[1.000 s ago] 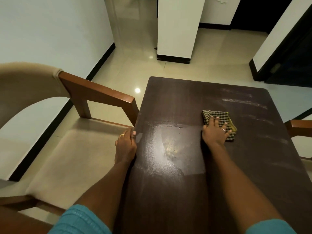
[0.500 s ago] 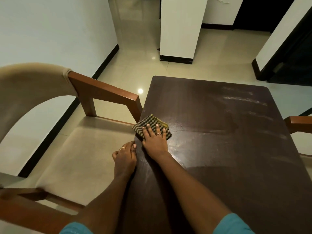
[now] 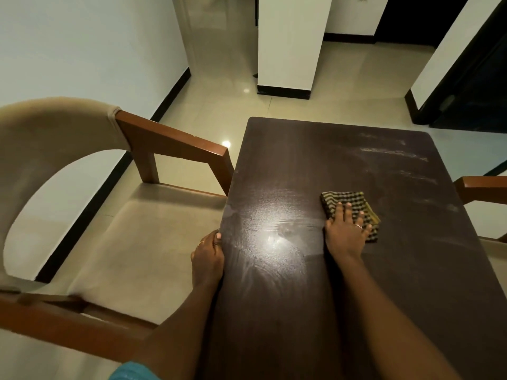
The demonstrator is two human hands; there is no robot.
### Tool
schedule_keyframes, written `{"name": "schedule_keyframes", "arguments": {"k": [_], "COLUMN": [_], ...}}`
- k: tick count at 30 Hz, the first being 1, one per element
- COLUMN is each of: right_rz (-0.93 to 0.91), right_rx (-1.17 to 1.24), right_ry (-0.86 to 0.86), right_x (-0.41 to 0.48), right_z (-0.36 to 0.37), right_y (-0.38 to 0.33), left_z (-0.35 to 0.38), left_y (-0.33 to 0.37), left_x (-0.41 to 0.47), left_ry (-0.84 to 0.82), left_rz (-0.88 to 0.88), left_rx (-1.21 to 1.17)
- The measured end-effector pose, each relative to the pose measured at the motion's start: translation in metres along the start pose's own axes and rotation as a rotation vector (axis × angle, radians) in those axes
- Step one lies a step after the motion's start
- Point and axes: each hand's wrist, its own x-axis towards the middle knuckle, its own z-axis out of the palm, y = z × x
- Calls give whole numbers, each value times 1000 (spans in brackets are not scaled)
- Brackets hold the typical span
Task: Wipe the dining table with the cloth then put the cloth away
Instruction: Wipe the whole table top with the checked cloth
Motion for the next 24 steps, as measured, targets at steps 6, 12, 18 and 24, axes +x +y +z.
{"name": "schedule_keyframes", "arguments": {"k": [6, 12, 18, 24], "right_rz": [43, -226, -595, -612], "right_rx": [72, 28, -76, -133], "right_ry": [-26, -94, -158, -148], "right_x": [-10, -31, -70, -81], "right_z": [9, 26, 40, 27], "right_y": [-53, -140, -166, -97], "left_z": [-11, -16, -17, -18], "left_y": [-12, -8, -10, 0], "left_x": [-7, -8, -13, -20], "left_ry": [21, -14, -30, -20], "left_rz": [-59, -93, -55, 40], "left_rx": [-92, -104, -36, 133]}}
